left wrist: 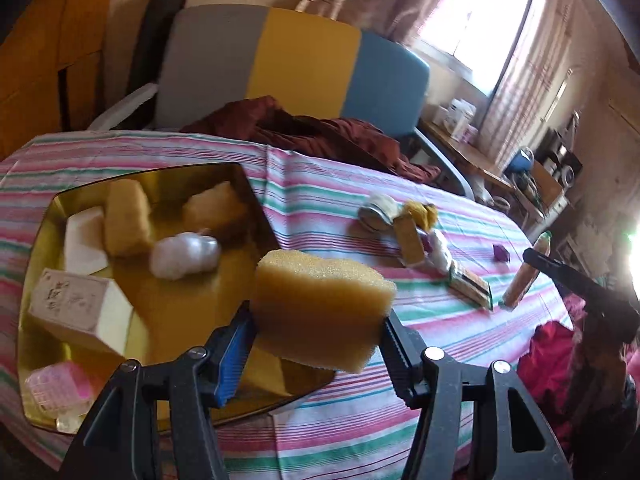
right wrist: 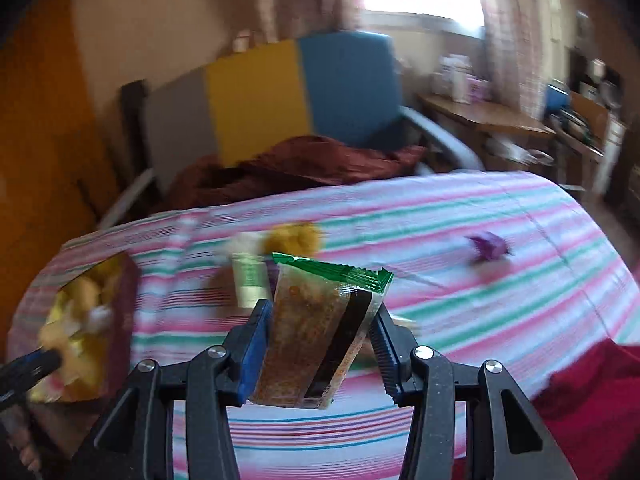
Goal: Organize objects
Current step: 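Carry sponge and cracker packet into the gold tray and open both tools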
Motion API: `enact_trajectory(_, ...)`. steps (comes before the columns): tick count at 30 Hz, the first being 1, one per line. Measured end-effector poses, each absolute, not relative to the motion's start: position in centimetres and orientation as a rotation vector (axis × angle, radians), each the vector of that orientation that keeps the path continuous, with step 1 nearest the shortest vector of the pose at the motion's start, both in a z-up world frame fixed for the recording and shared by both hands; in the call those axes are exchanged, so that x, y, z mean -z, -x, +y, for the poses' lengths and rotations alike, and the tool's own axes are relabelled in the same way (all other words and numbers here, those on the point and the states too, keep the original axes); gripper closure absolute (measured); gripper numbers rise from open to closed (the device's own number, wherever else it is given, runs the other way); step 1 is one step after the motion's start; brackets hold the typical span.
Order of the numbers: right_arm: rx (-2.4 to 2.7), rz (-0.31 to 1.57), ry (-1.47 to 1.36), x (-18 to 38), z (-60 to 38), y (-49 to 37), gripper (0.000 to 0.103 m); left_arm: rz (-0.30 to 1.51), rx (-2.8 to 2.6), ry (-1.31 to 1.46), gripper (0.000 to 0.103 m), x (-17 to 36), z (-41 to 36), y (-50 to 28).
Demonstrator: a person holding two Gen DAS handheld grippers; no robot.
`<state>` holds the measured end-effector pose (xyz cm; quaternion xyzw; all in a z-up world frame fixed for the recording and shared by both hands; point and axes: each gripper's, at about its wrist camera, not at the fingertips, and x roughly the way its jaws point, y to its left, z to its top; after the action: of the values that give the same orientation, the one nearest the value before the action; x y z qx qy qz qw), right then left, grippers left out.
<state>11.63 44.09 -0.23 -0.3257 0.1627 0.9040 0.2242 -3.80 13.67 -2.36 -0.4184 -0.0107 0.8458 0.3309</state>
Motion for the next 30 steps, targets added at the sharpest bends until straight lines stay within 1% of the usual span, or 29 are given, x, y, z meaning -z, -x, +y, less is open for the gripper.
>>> enact_trajectory(5, -2.715, 0.418, 0.973, -0.9, 37.5, -7.5, 0.054, -0.071, -2.264, 1.102, 0.043, 2.1, 11.6, 4.7)
enact_trajectory(12, -2.879, 0.420, 1.102, -0.6, 30.9, -2.7, 0.054, -0.139, -2.360, 1.074, 0.043, 0.7, 7.5, 6.7)
enact_trajectory(21, -2.942, 0.289, 1.322, 1.7, 24.8, 1.5, 0.054, -0.210, -2.432, 1.086, 0.042, -0.4, 4.2, 11.4)
enact_trajectory(26, -2.932, 0.226, 1.426, 3.3, 22.5, 3.3, 0.053, -0.204, -2.472, 1.123, 0.038, -0.1, 4.2, 14.3)
enact_trajectory(27, -2.933, 0.216, 1.458, 3.6, 22.0, 3.6, 0.053, -0.208, -2.475, 1.136, 0.037, 0.1, 4.2, 15.0)
enact_trajectory(28, -2.939, 0.213, 1.487, 4.1, 21.5, 4.2, 0.050, -0.202, -2.479, 1.154, 0.037, 0.4, 4.2, 15.5)
enact_trajectory(30, -2.964, 0.250, 1.507, 4.5, 20.8, 4.7, 0.043, -0.226, -2.502, 1.192, 0.036, 1.1, 3.8, 16.0)
